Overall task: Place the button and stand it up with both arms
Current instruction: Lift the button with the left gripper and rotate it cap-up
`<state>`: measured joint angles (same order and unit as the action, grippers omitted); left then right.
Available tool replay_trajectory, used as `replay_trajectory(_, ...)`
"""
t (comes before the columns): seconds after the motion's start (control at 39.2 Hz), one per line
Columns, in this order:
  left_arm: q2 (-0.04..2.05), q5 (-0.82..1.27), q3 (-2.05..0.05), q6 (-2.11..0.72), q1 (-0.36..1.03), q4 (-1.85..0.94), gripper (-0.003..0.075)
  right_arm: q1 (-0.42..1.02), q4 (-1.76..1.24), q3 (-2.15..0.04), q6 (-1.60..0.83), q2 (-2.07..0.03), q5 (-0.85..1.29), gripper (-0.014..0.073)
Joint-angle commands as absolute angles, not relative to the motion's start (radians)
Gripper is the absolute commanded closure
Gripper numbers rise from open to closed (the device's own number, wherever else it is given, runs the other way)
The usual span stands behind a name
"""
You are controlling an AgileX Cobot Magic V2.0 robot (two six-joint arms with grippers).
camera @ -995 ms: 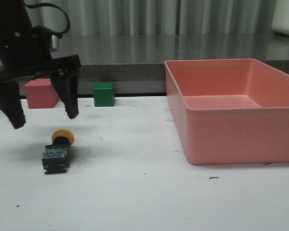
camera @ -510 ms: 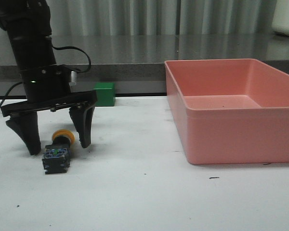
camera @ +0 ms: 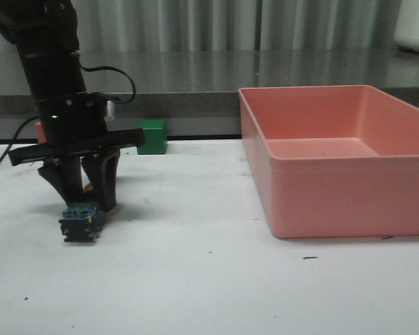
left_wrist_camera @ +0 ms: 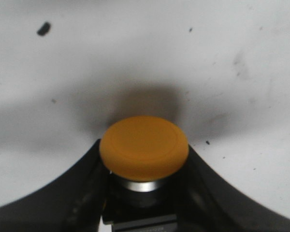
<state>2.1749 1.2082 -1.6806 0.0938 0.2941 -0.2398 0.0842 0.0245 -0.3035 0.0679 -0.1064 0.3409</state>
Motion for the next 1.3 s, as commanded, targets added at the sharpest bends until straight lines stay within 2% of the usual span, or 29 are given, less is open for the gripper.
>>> replay_trajectory(0.0,2.117,1.263,-1.745,0.093,0.302,-0.249,0.0588,0.083,0.036,-0.331,0.059,-0.117,0.254,0.0661)
replay_trajectory(0.15,2.080,1.240,-1.758,0.064,0.302,-0.223,0.0604,0.083,0.036,-0.331,0.059,-0.117,0.254,0.0661)
replay_trajectory(0.28,1.991,1.076,-1.696,0.057,0.302,-0.217,0.0603,0.083,0.036,-0.331,0.059,-0.117,0.254,0.0661)
replay_trajectory(0.82,1.505,0.036,-1.028,-0.037,0.300,-0.212,0.0604,0.083,0.036,-0.331,0.059,-0.117,0.254,0.0661)
replay_trajectory(0.99,1.370,-0.465,-0.729,-0.037,0.300,-0.212,0.0604,0.083,0.036,-0.331,0.059,-0.117,0.254,0.0661)
replay_trajectory(1.12,1.350,-0.764,-0.572,-0.037,0.300,-0.212,0.0603,0.083,0.036,-0.331,0.059,-0.117,0.254,0.0661)
replay_trajectory(1.28,1.363,-0.951,-0.461,-0.037,0.300,-0.212,0.0603,0.083,0.036,-0.331,0.059,-0.117,0.254,0.0661)
